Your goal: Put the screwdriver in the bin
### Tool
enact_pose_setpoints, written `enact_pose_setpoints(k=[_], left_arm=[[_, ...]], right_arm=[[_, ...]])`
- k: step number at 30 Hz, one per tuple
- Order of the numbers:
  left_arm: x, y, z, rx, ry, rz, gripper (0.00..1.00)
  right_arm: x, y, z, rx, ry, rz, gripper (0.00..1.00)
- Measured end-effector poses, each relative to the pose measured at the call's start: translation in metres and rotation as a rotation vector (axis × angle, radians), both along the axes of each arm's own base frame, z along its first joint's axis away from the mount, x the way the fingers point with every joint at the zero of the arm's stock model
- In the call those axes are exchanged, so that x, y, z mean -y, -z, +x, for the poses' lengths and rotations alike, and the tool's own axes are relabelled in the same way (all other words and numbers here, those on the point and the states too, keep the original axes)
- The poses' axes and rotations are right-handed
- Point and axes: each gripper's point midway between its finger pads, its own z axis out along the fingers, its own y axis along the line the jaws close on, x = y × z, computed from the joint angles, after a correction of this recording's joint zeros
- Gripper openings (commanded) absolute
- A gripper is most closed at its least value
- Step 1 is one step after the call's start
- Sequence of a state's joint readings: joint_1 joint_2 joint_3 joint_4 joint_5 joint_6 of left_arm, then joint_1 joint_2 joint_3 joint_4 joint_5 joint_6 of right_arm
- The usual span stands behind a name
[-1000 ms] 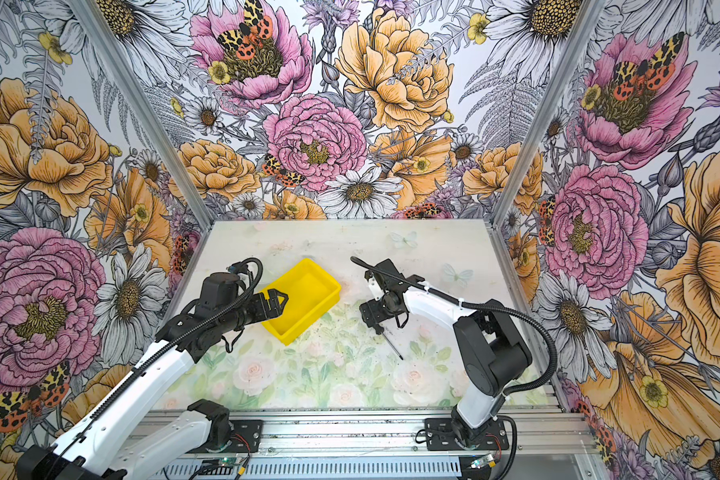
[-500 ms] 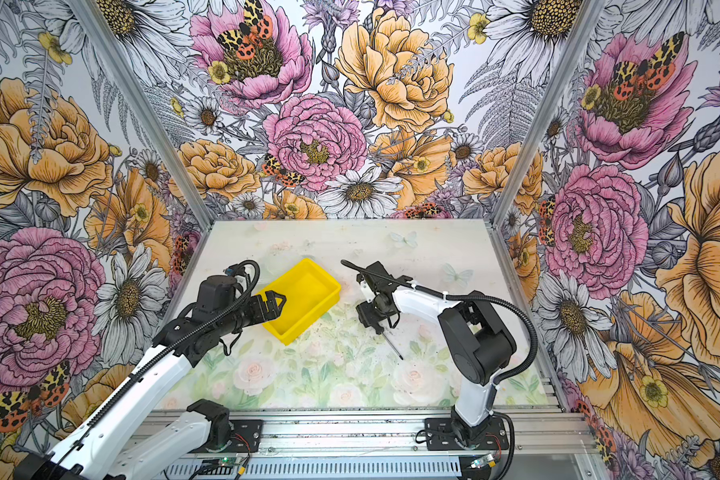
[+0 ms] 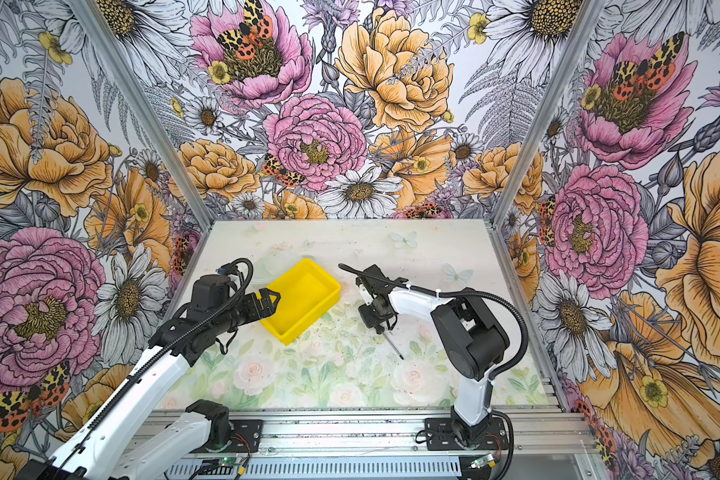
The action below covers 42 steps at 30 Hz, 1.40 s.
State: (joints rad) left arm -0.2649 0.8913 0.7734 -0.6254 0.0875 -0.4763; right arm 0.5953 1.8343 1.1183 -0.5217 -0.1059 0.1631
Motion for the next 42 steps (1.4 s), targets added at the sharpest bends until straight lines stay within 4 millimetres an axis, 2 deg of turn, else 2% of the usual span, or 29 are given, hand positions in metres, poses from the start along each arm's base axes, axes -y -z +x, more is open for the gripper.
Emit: enact_pose_setpoints(k=[10,13,21,26,30,34,42], left_arm=[[-0.008,-0.001,0.0,0.003,-0.028,-0.001,0.99],[-0.011,-0.003,0.0,0.009,-0.036,0.0,0.99],[-0.018,-0.002,-0.001,0.01,-0.056,0.0,0.99],[-0.022,0.002,-0.002,-0.004,-0.07,0.007,0.99],[-0.025,-0.001,-0.003,0.012,-0.084,0.01,0.99],[-0.028,-0.003,-0.003,0.02,-0.096,0.011,0.99],[-0.03,-0.005,-0.004,0.028,-0.101,0.013,0.99]], right_arm=[[0.0,-0.002,0.0,0.016,0.001,-0.012,0.05],[0.003,-0.011,-0.001,0.038,0.006,-0.008,0.01],[0.007,-0.075,0.009,0.145,0.193,0.104,0.0],[0.007,-0.089,0.007,0.108,0.384,0.194,0.0],[0.002,-0.097,0.004,0.064,0.508,0.263,0.0],[-0.013,-0.119,0.008,0.047,0.571,0.339,0.0],[-0.056,-0.204,0.029,0.123,0.559,0.549,0.0]])
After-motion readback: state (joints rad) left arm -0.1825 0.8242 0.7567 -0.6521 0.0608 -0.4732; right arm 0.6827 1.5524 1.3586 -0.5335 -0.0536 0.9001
